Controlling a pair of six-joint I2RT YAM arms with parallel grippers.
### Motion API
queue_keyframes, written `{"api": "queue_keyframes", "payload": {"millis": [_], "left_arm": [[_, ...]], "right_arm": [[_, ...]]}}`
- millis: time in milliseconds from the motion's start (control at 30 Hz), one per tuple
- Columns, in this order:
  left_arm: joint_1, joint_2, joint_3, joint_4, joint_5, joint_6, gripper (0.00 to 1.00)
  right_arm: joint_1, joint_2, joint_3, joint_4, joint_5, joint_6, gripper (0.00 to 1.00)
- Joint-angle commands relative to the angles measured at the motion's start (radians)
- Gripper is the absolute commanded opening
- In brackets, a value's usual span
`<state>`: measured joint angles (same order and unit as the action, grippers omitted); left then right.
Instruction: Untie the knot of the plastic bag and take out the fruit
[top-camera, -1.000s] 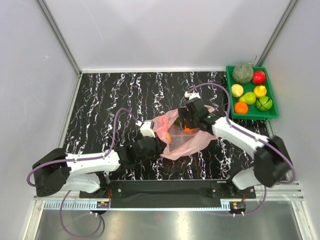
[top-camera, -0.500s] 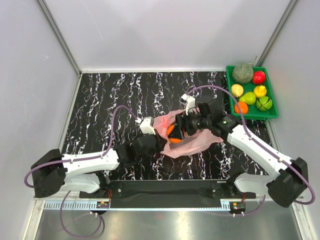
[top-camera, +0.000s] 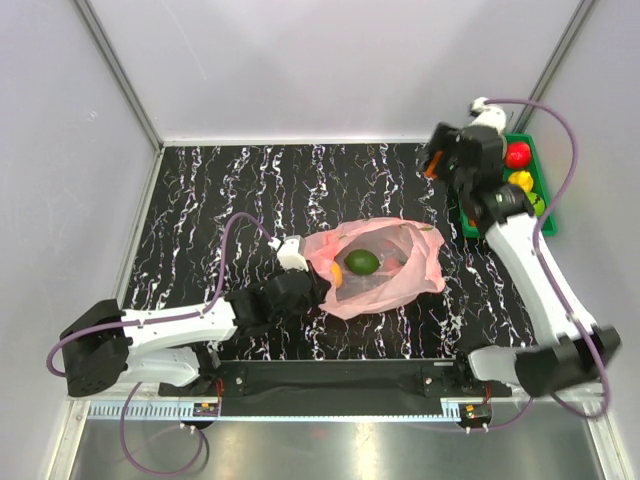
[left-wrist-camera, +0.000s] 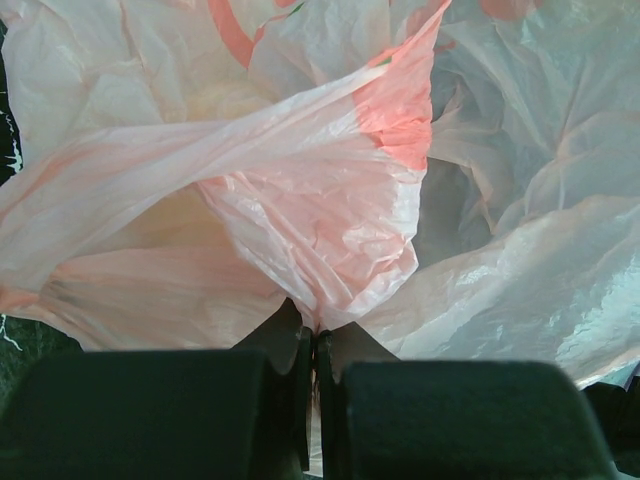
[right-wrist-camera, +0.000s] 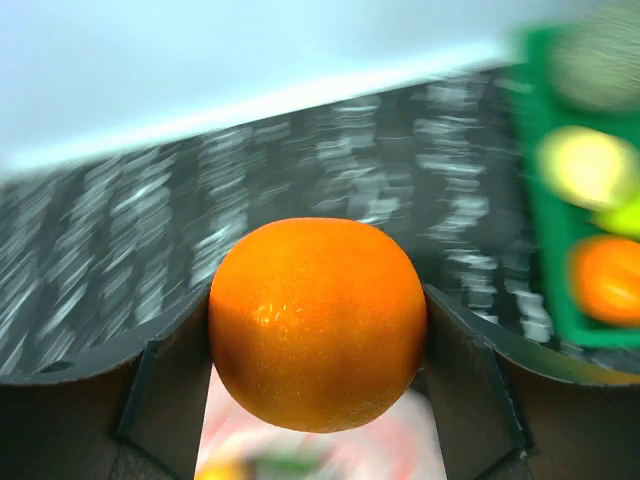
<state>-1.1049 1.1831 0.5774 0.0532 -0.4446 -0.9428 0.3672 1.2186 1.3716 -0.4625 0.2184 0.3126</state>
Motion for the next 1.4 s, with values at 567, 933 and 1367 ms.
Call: {"api": "queue_keyframes", "payload": {"millis": [567,933,1367], "left_arm": [[-0.026,0.036,0.039,0.048,0.072,0.006,0.0],[-0.026,-0.025,-0.013,0.042,0.046,-0.011,0.0],[-0.024,0.012,-0.04,0.066,0.026,-0.016,0.0]], "right_arm": [[-0.54,1.038,0.768,-0.214,0.276,0.189,0.28],[-0.548,0.994,0.77,-0.212,0.22,0.181,1.0],[-0.278,0.112,0.098,0.032,-0.6,-0.039,1.0]]}}
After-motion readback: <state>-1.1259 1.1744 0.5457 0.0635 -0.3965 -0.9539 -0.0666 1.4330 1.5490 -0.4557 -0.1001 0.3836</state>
